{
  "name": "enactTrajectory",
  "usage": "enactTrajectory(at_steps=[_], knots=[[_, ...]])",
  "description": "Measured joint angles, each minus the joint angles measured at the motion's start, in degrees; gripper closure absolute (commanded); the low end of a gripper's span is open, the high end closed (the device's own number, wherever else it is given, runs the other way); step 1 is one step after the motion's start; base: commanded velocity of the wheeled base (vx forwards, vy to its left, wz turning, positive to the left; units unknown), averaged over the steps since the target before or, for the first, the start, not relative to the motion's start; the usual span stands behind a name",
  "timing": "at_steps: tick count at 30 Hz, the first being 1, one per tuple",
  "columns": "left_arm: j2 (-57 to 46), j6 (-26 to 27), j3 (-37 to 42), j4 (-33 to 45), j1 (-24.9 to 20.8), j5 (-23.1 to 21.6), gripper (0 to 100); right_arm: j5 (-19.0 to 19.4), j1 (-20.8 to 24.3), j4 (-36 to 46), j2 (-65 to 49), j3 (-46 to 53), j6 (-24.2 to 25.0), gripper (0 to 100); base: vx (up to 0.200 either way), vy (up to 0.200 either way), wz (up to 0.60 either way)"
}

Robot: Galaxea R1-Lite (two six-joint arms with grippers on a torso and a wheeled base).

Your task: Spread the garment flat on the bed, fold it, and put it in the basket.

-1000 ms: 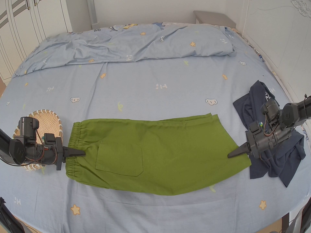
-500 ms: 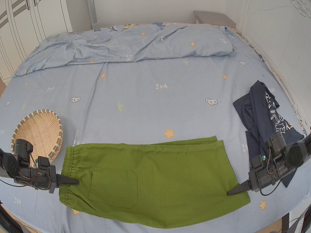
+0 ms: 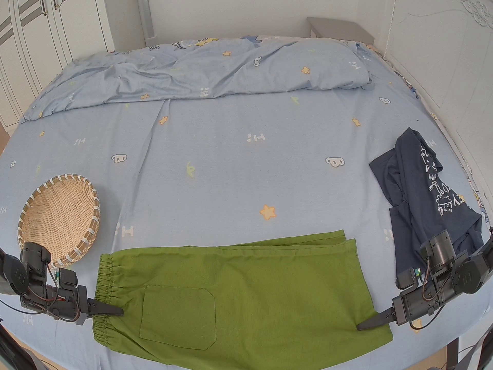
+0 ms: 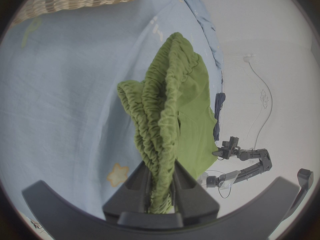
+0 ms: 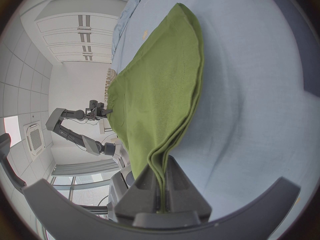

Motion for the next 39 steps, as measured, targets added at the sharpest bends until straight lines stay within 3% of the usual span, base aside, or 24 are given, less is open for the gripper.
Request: enactTrajectory(at_steps=[1, 14, 20, 25, 29, 35, 39], knots=[[0.24, 0.01, -0.07, -0.05, 0.09, 0.0, 100, -0.02, 0.0, -0.17, 0.17, 0.05, -0.02, 0, 0.0, 0.0, 0.0], [0.57, -0.18, -0.22, 0.66, 0.57, 0.2, 100, -0.96, -0.69, -0.41, 1.62, 0.02, -0.24, 0, 0.0, 0.0, 0.0], [-3.3, -0.32, -1.56, 6.1, 0.79, 3.45, 100, -7.58, -3.36, 0.22, -2.23, -1.77, 0.15, 0, 0.0, 0.0, 0.0], [-7.75, -0.1, -5.64, 16.69, 1.65, 6.41, 100, -12.0, -4.36, 4.22, -9.13, -6.47, 2.41, 0, 0.0, 0.0, 0.0], [-11.19, 2.68, -9.34, 21.7, 5.13, 7.61, 100, -13.39, -4.69, 10.09, -14.69, -12.04, 4.0, 0, 0.0, 0.0, 0.0], [-14.18, 8.24, -14.08, 26.27, 14.25, 8.95, 100, -14.31, -4.74, 14.68, -20.07, -16.21, 4.79, 0, 0.0, 0.0, 0.0], [-15.24, 8.85, -16.7, 29.9, 16.1, 9.67, 100, -14.53, -4.68, 15.37, -21.86, -17.36, 5.05, 0, 0.0, 0.0, 0.0]])
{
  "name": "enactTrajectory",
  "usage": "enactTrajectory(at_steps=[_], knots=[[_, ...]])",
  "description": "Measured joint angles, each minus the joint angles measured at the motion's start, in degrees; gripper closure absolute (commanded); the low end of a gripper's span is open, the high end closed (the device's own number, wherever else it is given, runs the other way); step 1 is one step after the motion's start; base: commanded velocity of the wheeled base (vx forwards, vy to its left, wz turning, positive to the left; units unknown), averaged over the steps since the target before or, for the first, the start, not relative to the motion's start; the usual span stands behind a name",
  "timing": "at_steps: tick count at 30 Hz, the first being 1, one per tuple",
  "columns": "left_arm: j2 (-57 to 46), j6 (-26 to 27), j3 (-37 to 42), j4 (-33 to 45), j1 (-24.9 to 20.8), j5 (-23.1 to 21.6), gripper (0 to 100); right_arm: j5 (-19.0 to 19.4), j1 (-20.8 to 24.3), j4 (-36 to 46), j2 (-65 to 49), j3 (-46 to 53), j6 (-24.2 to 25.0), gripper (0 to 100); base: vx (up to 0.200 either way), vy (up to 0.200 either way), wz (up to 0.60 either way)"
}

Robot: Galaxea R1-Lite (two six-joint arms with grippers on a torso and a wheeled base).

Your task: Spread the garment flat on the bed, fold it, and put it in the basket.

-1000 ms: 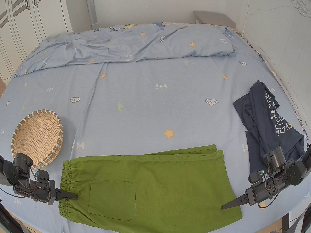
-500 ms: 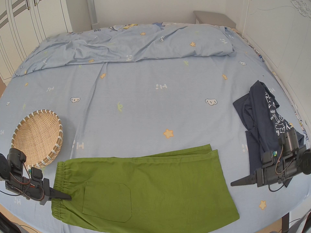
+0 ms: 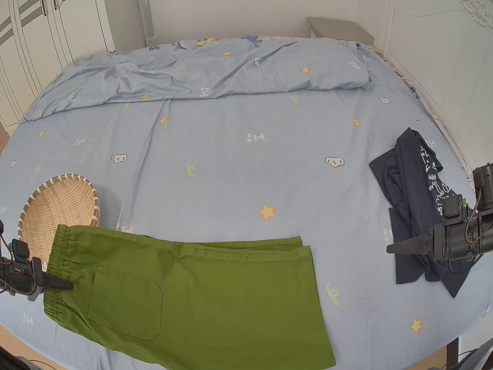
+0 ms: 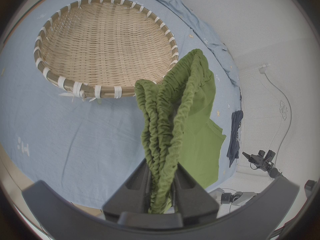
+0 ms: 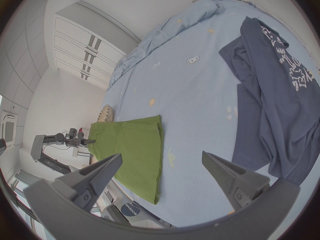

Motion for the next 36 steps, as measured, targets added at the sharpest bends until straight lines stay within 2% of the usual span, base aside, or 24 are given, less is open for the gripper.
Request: enactTrajectory(at_steps=[3, 7, 8, 11, 16, 26, 31, 36], knots=[[-0.94, -0.5, -2.06, 3.6, -2.33, 0.3, 100, -0.06, 0.0, 0.21, -0.69, -0.41, 0.1, 0, 0.0, 0.0, 0.0], [-2.49, -1.73, -6.17, 9.69, -9.63, 0.74, 100, -0.11, 0.0, 0.33, -1.18, -0.67, 0.18, 0, 0.0, 0.0, 0.0], [-3.15, -2.47, -8.31, 12.08, -12.98, 1.06, 100, -0.11, 0.0, 0.4, -1.27, -0.72, 0.18, 0, 0.0, 0.0, 0.0], [-4.19, -4.6, -12.13, 15.03, -19.03, 1.8, 100, -0.12, 0.02, 0.46, -1.38, -0.8, 0.21, 0, 0.0, 0.0, 0.0], [-5.88, -10.84, -18.03, 17.2, -32.67, 4.75, 100, -0.17, 0.05, 0.54, -1.44, -0.91, 0.22, 0, 0.0, 0.0, 0.0], [-6.84, -22.3, -22.54, 11.34, -58.95, 17.81, 100, -0.28, 0.02, 0.35, -0.94, -0.96, 0.24, 0, 0.0, 0.0, 0.0], [-4.3, -26.11, -23.7, 6.22, -68.13, 21.46, 100, -0.33, 0.22, 0.22, -0.24, -0.8, 0.13, 0, 0.0, 0.0, 0.0], [0.0, -29.25, -24.37, 1.71, -74.5, 23.21, 100, -0.5, 0.6, 0.1, 0.79, -0.67, 0.05, 0, 0.0, 0.0, 0.0]])
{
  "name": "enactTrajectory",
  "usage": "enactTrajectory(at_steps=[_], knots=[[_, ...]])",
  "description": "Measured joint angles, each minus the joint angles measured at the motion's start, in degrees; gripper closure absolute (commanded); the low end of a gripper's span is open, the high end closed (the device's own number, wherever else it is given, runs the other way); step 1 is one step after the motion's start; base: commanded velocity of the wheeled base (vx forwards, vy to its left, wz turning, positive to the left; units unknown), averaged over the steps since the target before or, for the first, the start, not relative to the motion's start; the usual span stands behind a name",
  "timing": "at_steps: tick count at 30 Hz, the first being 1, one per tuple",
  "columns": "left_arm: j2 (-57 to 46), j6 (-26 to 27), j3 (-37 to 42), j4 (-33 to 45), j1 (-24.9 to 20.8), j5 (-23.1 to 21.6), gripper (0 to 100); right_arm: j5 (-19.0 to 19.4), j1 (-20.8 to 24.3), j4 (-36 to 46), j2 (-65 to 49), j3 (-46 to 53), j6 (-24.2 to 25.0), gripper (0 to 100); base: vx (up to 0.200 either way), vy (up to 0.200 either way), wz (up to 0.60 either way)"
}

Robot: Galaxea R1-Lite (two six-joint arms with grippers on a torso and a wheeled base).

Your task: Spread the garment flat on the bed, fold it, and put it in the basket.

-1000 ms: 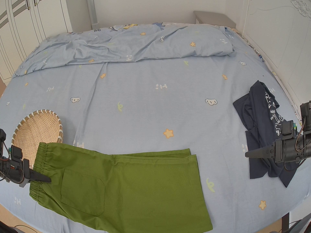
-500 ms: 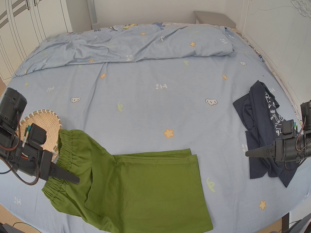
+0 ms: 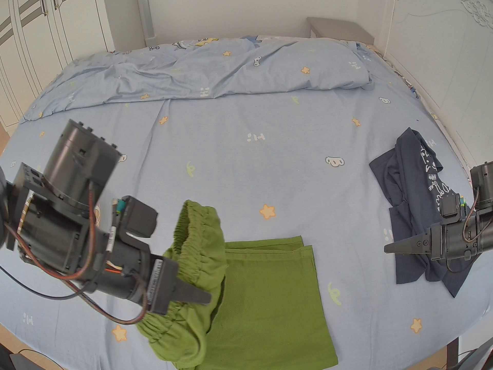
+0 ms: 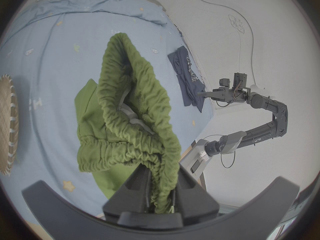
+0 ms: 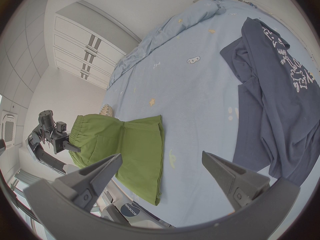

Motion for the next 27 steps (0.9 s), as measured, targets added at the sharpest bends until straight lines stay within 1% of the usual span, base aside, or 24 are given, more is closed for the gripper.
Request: enactTrajectory(at_steps=[3, 5, 9, 13, 14, 22, 27], knots=[[2.94, -2.34, -0.52, -4.36, -3.06, 1.67, 100, -0.09, 0.24, -0.07, 0.66, 0.11, -0.02, 0, 0.0, 0.0, 0.0], [4.88, -3.82, -0.94, -5.95, -4.74, 2.74, 100, -0.16, 0.41, -0.13, 1.13, 0.13, -0.06, 0, 0.0, 0.0, 0.0], [8.18, -6.9, -2.36, -7.23, -7.8, 4.07, 100, -0.4, 0.66, -0.18, 2.1, 0.22, -0.09, 0, 0.0, 0.0, 0.0], [11.51, -8.9, -3.13, -7.86, -9.74, 4.99, 100, -0.49, 0.74, -0.29, 3.19, 0.22, -0.13, 0, 0.0, 0.0, 0.0], [12.42, -9.4, -3.3, -8.63, -10.35, 5.42, 0, -0.51, 0.69, -0.49, 3.51, 0.22, -0.16, 0, 0.0, 0.0, 0.0], [16.99, -13.67, -3.46, -16.07, -13.52, 7.12, 0, -0.52, 0.77, -1.08, 4.91, 0.39, -0.17, 0, 0.0, 0.0, 0.0], [18.8, -18.1, -2.89, -21.96, -14.26, 8.22, 0, -0.55, 0.77, -1.11, 5.18, 0.48, -0.17, 0, 0.0, 0.0, 0.0]])
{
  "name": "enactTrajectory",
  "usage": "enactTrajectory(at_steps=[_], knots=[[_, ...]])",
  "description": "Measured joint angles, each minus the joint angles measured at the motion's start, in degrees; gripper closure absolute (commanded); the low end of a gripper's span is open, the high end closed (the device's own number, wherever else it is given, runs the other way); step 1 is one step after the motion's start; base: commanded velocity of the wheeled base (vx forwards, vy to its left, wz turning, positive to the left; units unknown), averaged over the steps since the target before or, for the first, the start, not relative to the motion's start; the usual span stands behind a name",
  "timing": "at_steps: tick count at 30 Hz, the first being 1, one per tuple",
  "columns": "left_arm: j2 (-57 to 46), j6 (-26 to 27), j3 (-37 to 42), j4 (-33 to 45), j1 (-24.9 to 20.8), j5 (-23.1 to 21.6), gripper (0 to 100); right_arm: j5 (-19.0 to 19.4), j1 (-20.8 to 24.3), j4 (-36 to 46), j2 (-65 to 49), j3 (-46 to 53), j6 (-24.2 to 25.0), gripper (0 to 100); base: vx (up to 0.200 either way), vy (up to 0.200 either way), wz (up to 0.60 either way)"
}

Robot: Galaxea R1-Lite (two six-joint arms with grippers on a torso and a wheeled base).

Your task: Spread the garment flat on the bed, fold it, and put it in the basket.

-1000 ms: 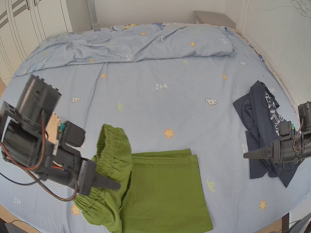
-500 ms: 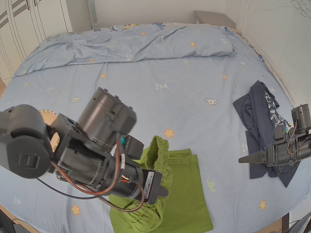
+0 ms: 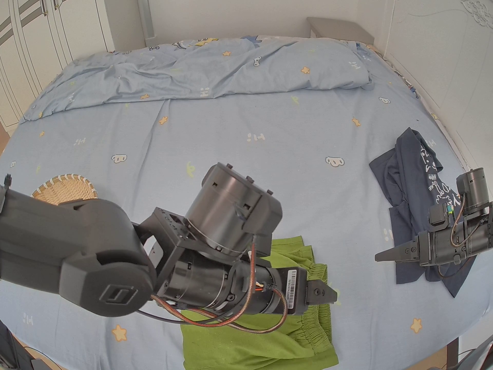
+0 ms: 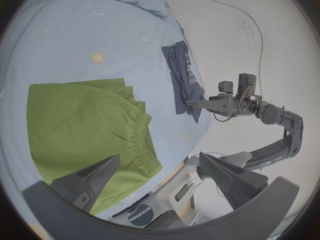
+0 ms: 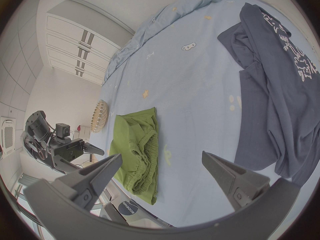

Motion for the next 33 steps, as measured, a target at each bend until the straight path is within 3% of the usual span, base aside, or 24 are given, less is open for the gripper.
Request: enactTrajectory(at_steps=[7, 10, 14, 19, 25, 29, 33], knots=[[0.49, -5.44, 0.89, -2.39, 1.3, 0.22, 0, 0.02, 0.0, 0.0, 0.04, 0.0, 0.0, 0, 0.0, 0.0, 0.0], [-0.67, -5.91, 2.65, -2.61, 4.91, -1.24, 0, 0.04, 0.04, 0.02, -0.02, -0.04, 0.0, 0, 0.0, 0.0, 0.0], [-3.01, -5.25, 7.22, -3.18, 12.43, -7.34, 0, 0.09, 0.15, 0.07, -0.46, -0.06, 0.09, 0, 0.0, 0.0, 0.0], [-5.72, -0.33, 17.53, -6.97, 24.84, -17.3, 0, 0.15, 0.61, 0.33, -2.06, -0.09, 0.3, 0, 0.0, 0.0, 0.0], [-6.6, 10.0, 33.05, -18.71, 40.67, -26.89, 0, 0.22, 1.91, 1.11, -4.92, -0.04, 0.77, 0, 0.0, 0.0, 0.0], [-4.55, 13.25, 39.17, -26.19, 45.82, -29.95, 0, 0.22, 2.95, 1.37, -6.67, 0.13, 1.1, 0, 0.0, 0.0, 0.0], [-1.69, 12.59, 41.27, -30.37, 45.4, -31.03, 0, 0.22, 3.54, 1.55, -8.07, 0.27, 1.27, 0, 0.0, 0.0, 0.0]])
